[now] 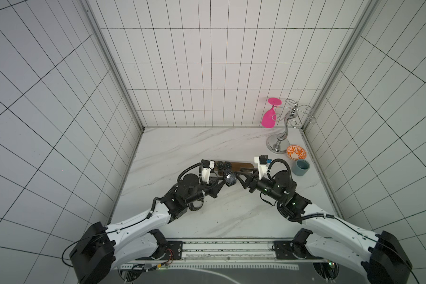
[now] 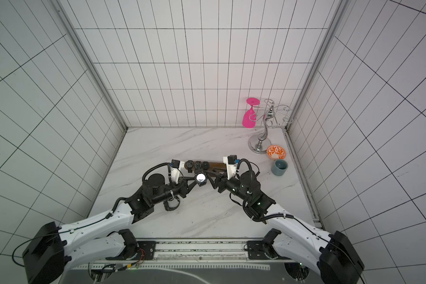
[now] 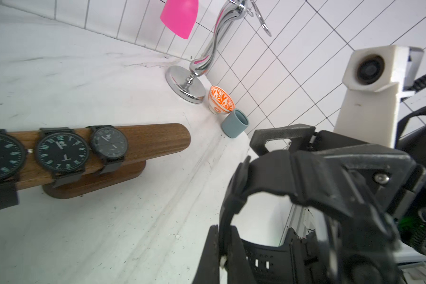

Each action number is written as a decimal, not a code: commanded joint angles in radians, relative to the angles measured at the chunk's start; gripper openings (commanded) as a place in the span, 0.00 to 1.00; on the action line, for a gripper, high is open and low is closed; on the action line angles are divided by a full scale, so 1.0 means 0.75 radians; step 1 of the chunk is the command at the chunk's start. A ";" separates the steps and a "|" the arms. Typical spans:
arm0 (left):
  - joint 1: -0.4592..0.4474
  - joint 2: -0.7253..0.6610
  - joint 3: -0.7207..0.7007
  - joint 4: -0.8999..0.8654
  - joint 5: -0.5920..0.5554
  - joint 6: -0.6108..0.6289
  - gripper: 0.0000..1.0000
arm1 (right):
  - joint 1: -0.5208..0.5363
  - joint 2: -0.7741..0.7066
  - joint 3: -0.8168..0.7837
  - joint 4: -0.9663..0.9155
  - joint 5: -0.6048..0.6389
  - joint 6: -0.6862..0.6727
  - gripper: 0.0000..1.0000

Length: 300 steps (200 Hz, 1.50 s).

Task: Place watch on stand
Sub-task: Pick up the watch at the center of the board.

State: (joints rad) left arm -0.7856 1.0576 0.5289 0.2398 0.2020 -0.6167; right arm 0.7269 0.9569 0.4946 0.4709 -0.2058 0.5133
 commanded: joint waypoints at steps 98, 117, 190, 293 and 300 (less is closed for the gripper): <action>-0.004 0.036 0.127 -0.263 -0.270 0.118 0.00 | 0.252 -0.059 0.206 -0.384 0.258 -0.241 0.89; -0.006 0.041 0.127 -0.258 -0.252 0.126 0.00 | 0.262 -0.036 0.213 -0.351 0.245 -0.219 0.89; -0.089 0.050 0.118 -0.187 -0.233 0.168 0.00 | 0.266 0.029 0.291 -0.304 0.224 -0.160 0.84; -0.107 0.052 0.132 -0.187 -0.229 0.180 0.00 | 0.274 0.083 0.314 -0.374 0.219 -0.205 0.69; -0.106 0.051 0.133 -0.187 -0.230 0.182 0.00 | 0.276 0.086 0.316 -0.382 0.221 -0.211 0.69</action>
State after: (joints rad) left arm -0.8623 1.0977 0.5896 0.0700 0.0299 -0.4953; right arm 0.9192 1.0111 0.6315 0.1970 -0.0357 0.3763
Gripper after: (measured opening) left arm 0.053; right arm 0.689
